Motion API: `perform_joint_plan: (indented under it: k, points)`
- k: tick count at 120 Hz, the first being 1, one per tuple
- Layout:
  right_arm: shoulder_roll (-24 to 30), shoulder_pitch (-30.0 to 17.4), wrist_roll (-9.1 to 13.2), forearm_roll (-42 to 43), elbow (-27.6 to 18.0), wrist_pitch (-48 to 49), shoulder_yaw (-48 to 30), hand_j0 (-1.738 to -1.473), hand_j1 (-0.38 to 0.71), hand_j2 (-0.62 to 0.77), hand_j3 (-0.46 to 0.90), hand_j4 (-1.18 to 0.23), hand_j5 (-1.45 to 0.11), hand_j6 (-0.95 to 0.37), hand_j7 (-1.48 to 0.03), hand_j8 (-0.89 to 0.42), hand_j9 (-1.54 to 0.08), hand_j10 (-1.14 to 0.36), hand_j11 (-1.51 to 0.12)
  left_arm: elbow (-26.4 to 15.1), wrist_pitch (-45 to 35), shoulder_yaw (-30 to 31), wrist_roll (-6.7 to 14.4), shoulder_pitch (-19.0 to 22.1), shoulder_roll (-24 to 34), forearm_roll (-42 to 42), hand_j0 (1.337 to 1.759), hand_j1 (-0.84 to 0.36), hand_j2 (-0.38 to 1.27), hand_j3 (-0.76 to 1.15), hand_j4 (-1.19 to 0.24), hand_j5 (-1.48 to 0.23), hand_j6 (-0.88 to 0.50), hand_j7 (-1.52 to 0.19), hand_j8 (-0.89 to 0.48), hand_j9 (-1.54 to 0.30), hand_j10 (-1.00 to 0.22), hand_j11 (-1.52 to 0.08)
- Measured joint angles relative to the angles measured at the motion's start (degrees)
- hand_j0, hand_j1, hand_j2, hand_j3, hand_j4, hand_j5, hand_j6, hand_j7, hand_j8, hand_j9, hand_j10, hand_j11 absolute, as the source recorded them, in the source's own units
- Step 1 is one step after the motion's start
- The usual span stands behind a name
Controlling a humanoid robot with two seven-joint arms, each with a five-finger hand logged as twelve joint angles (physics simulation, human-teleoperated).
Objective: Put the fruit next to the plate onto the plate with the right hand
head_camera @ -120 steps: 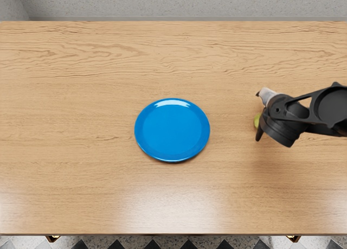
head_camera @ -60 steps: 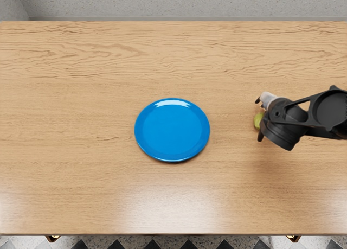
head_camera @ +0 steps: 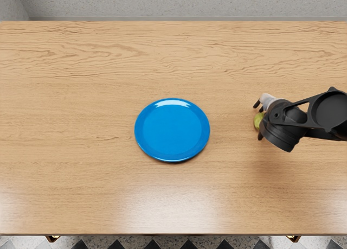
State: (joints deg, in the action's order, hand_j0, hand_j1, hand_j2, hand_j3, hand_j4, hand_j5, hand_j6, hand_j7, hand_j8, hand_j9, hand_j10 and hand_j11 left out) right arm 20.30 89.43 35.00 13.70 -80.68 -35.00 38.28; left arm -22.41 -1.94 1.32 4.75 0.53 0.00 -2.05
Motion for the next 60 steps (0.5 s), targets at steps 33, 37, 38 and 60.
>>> perform_joint_plan:
  k: [33, 37, 38, 60]
  points:
    - [0.2, -0.6, -0.1, 0.5, 0.0, 0.1, -0.2, -1.650, 0.30, 0.10, 0.00, -0.71, -0.90, -0.38, -0.91, -0.25, -0.73, -0.43, -0.93, 0.0, 0.0, 0.0, 0.0, 0.0, 0.0, 0.0, 1.658, 0.34, 0.00, 0.00, 0.00, -0.01, 0.00, -0.01, 0.00, -0.01, 0.00, -0.01]
    - [0.3, -0.6, -0.1, 0.5, 0.0, 0.1, -0.2, -1.649, 0.30, 0.11, 0.00, -0.72, -0.93, -0.38, -0.94, -0.27, -0.72, -0.41, -0.97, 0.0, 0.0, 0.0, 0.0, 0.0, 0.0, 0.0, 1.658, 0.34, 0.00, 0.00, 0.00, -0.01, 0.00, -0.01, 0.00, -0.01, 0.00, -0.01]
    - [0.4, -0.6, -0.1, 0.4, 0.0, 0.1, -0.2, -1.649, 0.30, 0.11, 0.00, -0.73, -0.94, -0.38, -0.95, -0.27, -0.72, -0.41, -0.98, 0.0, 0.0, 0.0, 0.0, 0.0, 0.0, 0.0, 1.658, 0.34, 0.00, 0.00, 0.00, -0.01, 0.00, -0.01, 0.00, -0.01, 0.00, -0.01]
    - [0.6, 0.0, -0.1, -0.4, 0.0, 0.1, -0.3, -1.647, 0.30, 0.21, 0.00, -0.79, -1.08, -0.40, -1.06, -0.41, -1.01, -0.47, -1.09, 0.0, 0.0, 0.0, 0.0, 0.0, 0.0, 0.0, 1.658, 0.34, 0.00, 0.00, 0.00, -0.01, 0.00, -0.01, 0.00, -0.01, 0.00, -0.01]
